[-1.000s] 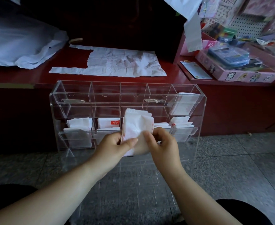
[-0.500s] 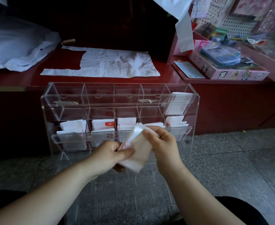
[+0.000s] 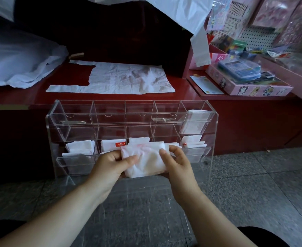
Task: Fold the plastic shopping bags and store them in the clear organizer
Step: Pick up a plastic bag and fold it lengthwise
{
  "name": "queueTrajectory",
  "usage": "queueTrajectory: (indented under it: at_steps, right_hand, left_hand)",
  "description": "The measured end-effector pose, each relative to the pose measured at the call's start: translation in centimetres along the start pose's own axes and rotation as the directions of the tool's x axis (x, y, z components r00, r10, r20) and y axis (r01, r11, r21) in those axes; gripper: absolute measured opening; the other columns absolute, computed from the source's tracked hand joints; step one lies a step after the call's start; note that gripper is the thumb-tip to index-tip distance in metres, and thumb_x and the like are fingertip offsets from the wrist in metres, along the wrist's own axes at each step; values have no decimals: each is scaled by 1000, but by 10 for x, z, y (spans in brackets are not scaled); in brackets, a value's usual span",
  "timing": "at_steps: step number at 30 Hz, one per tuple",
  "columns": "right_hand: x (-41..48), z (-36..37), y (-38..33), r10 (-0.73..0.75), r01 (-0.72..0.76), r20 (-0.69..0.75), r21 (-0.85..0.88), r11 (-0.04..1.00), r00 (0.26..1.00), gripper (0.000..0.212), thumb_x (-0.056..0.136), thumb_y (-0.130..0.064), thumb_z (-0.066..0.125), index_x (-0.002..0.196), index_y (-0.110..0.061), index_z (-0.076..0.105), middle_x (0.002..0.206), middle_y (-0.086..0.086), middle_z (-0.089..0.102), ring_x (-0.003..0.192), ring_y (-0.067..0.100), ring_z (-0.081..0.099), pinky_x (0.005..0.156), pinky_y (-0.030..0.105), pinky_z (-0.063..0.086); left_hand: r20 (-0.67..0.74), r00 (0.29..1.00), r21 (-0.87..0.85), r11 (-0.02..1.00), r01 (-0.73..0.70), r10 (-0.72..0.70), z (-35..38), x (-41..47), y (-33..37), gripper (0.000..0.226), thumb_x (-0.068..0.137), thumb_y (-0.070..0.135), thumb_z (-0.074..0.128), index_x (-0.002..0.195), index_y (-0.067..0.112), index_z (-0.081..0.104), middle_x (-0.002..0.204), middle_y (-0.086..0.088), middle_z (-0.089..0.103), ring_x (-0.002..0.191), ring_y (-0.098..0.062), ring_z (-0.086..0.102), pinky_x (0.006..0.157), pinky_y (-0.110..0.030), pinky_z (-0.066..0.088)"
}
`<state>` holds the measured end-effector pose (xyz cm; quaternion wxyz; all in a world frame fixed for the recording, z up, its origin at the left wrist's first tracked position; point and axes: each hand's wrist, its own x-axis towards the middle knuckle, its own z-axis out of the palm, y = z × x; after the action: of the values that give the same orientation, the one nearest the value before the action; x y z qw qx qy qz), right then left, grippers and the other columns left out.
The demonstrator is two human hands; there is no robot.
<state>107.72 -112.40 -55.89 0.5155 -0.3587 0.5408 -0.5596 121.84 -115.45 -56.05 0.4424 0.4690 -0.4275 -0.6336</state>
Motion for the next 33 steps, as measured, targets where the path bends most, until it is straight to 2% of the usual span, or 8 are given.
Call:
queueTrajectory:
  at_steps: [3, 16, 20, 23, 25, 28, 30, 33]
  right_hand:
    - [0, -1, -4, 51, -44, 145, -51, 998, 988, 10, 88, -7, 55, 87, -14, 62, 76, -2, 67, 63, 7, 64, 53, 22, 53]
    - [9, -16, -18, 102, -78, 114, -201, 977, 988, 19, 89, -3, 54, 74, -11, 61, 62, -2, 65, 52, 7, 61, 52, 20, 53]
    - [12, -15, -32, -36, 51, 67, -256, 965, 997, 22, 88, 1, 54, 72, -13, 61, 58, -4, 63, 51, 6, 59, 53, 19, 52]
    - [14, -27, -43, -155, 141, -26, -285, 948, 988, 29, 87, 2, 54, 65, -15, 59, 60, 1, 56, 58, 14, 53, 59, 28, 50]
    - [19, -44, -47, -234, 185, -115, -329, 926, 966, 29, 87, 2, 54, 62, -12, 58, 55, 2, 52, 56, 14, 49, 57, 28, 49]
    - [29, -72, -62, -387, 264, -234, -425, 866, 892, 19, 86, 4, 54, 68, -1, 58, 48, -6, 50, 53, 10, 45, 53, 21, 44]
    - [38, -87, -80, -517, 317, -263, -545, 776, 814, 20, 85, 5, 55, 74, -11, 61, 45, -17, 56, 47, -2, 48, 48, 6, 37]
    - [54, -100, -112, -681, 335, -226, -737, 587, 696, 19, 84, 1, 57, 87, -16, 65, 51, -30, 57, 52, -15, 49, 53, 3, 34]
  left_hand:
    - [-30, 998, 81, 995, -57, 60, -2, 3, 2, 35, 77, 5, 64, 44, 16, 67, 51, 4, 63, 50, -5, 58, 50, -16, 45]
    - [-46, 972, 358, 912, -197, 229, -6, 8, 6, 31, 77, 4, 68, 48, 7, 56, 35, 3, 54, 35, -1, 50, 42, -7, 38]
    - [-59, 946, 372, 886, -276, 320, -1, 12, 10, 40, 73, 31, 72, 62, -4, 58, 47, -1, 54, 49, -11, 53, 59, -28, 44]
    - [-9, 924, 410, 844, -345, 382, 11, 14, 11, 11, 85, 18, 63, 76, 22, 60, 62, 16, 57, 59, 5, 55, 58, -4, 39]
    - [69, 894, 504, 758, -414, 443, 19, 17, 6, 16, 87, 14, 58, 89, 30, 58, 84, 22, 59, 78, 6, 56, 68, 1, 38]
    - [239, 763, 745, 391, -540, 600, 23, 27, 4, 36, 91, 43, 45, 108, 18, 64, 105, 10, 63, 102, -6, 53, 93, -22, 42]
    - [383, 685, 797, 154, -584, 620, 23, 40, 2, 55, 95, 52, 23, 117, 14, 56, 116, -3, 63, 115, -14, 44, 105, -30, 30]
    - [419, 707, 860, 0, -510, 569, 25, 52, 3, 59, 96, 52, 9, 128, 13, 40, 131, -14, 53, 125, -23, 32, 110, -33, 6]
